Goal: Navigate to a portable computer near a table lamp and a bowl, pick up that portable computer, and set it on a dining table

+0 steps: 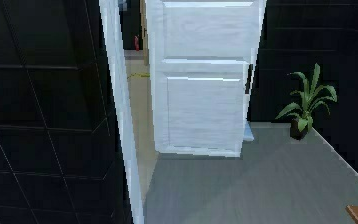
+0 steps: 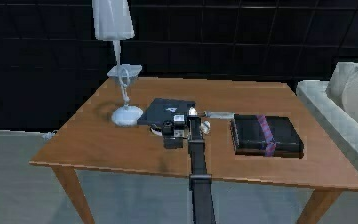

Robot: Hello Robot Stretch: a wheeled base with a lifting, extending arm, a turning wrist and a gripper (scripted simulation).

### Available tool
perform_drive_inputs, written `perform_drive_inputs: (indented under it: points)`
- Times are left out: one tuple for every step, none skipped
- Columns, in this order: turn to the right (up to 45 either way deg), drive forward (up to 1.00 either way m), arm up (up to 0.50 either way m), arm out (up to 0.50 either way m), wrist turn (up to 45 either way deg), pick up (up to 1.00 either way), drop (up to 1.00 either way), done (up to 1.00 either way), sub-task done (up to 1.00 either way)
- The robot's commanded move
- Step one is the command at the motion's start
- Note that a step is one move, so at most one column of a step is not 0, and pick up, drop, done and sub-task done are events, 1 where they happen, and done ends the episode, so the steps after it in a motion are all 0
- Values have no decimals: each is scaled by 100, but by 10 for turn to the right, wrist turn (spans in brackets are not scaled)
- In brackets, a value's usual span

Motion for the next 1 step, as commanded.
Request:
perform_drive_inputs:
  points:
    - [0,0,0,0,0,0,0,100,0]
